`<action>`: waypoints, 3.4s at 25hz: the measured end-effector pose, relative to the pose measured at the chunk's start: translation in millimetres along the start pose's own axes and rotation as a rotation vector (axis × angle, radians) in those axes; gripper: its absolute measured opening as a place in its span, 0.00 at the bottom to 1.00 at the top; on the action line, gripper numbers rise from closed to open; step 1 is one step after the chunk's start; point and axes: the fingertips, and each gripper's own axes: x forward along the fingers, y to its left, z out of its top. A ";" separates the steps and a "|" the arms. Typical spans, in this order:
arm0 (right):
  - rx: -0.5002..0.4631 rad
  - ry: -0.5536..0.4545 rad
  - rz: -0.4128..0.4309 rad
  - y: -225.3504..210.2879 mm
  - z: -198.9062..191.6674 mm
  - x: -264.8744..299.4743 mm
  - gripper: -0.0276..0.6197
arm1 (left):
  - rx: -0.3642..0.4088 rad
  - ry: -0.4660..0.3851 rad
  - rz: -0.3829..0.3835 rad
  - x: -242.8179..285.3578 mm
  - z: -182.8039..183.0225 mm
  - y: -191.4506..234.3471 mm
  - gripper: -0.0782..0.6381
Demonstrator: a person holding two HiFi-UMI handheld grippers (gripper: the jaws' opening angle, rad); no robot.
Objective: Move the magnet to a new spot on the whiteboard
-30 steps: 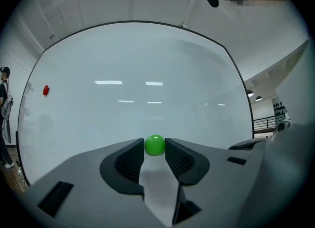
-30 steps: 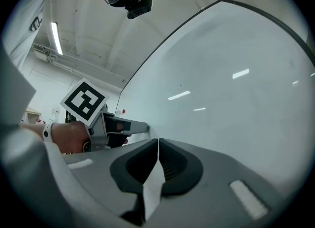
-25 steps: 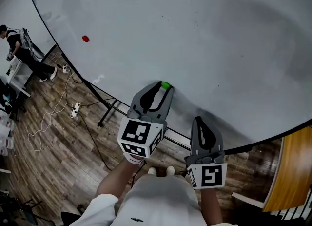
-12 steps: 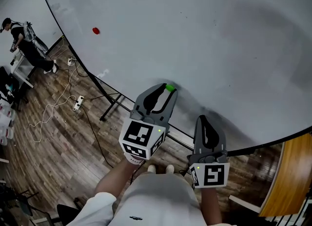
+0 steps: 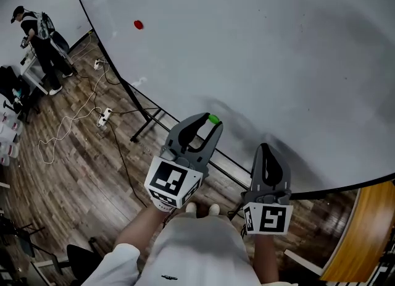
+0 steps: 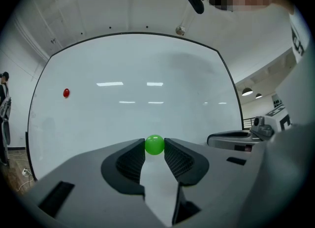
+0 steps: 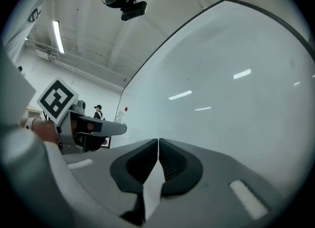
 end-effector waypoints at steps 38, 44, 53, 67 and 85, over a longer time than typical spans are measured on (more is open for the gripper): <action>0.026 0.056 0.048 36.2 -33.7 20.6 0.05 | -0.072 0.034 0.129 -24.0 -68.0 53.7 0.28; 0.020 0.077 0.057 43.3 -53.2 37.1 0.05 | -0.079 0.037 0.138 -8.2 -88.8 71.8 0.28; 0.037 0.107 0.063 64.6 -80.4 63.8 0.05 | -0.063 0.059 0.132 9.6 -117.1 95.2 0.28; 0.086 0.145 0.077 78.9 -108.0 91.6 0.05 | -0.053 0.059 0.128 34.5 -129.1 115.7 0.28; 0.095 0.174 0.103 83.3 -126.2 100.6 0.05 | -0.064 0.042 0.107 51.8 -135.9 120.2 0.28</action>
